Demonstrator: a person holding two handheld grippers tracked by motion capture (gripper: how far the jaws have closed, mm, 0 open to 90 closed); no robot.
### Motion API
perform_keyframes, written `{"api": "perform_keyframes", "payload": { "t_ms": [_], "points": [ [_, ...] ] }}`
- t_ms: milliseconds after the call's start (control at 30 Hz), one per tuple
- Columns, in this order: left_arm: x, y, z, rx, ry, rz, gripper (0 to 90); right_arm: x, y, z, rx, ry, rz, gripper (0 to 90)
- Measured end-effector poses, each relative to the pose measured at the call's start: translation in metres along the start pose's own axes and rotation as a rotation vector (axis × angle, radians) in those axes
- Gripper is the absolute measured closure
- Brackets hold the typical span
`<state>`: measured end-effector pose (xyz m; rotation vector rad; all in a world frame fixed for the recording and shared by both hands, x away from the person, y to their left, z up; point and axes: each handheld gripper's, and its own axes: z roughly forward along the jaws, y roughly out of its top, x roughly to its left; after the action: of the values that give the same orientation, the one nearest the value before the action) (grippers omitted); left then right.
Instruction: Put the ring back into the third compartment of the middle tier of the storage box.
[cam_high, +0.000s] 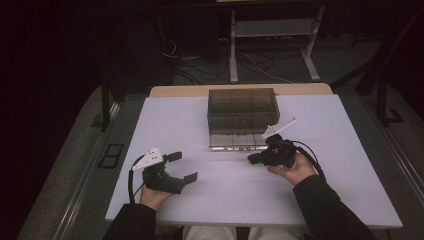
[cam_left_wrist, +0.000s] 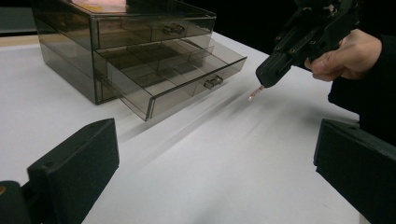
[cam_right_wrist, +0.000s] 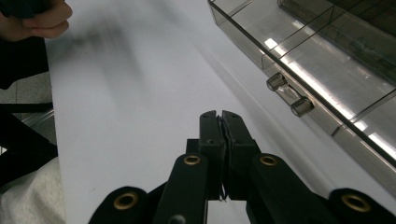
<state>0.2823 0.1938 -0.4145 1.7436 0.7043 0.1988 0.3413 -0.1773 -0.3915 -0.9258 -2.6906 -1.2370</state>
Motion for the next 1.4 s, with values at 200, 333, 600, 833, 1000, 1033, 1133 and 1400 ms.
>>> {"api": "perform_keyframes", "payload": {
  "t_ms": [200, 333, 600, 833, 1000, 1033, 1133, 1400],
  "points": [
    [0.0, 0.0, 0.0, -0.001, 0.002, -0.003, 0.0, -0.001, 0.002, -0.006, -0.011, -0.008, 0.006, 86.9],
    [0.0, 0.0, 0.0, 0.002, 0.002, -0.002, 0.0, -0.002, 0.003, -0.011, -0.025, -0.011, 0.007, 86.9],
    [0.0, 0.0, 0.0, 0.001, 0.003, -0.003, 0.0, -0.003, 0.007, -0.016, -0.038, -0.021, 0.004, 86.9],
    [0.0, -0.001, 0.0, 0.002, 0.004, -0.004, 0.0, -0.005, 0.012, -0.024, -0.052, -0.035, 0.002, 86.9],
    [0.0, -0.001, 0.0, 0.002, 0.005, -0.003, 0.0, -0.008, 0.017, -0.03, -0.06, -0.047, -0.001, 86.9],
    [0.0, -0.001, 0.0, 0.003, 0.004, -0.003, 0.0, -0.008, 0.018, -0.031, -0.063, -0.049, -0.001, 86.9],
    [0.0, -0.001, 0.0, 0.003, 0.005, -0.003, 0.0, -0.01, 0.02, -0.034, -0.064, -0.057, -0.002, 86.9],
    [0.0, -0.001, 0.0, 0.002, 0.005, -0.004, 0.0, -0.015, 0.025, -0.039, -0.064, -0.077, -0.002, 86.9]
  ]
}}
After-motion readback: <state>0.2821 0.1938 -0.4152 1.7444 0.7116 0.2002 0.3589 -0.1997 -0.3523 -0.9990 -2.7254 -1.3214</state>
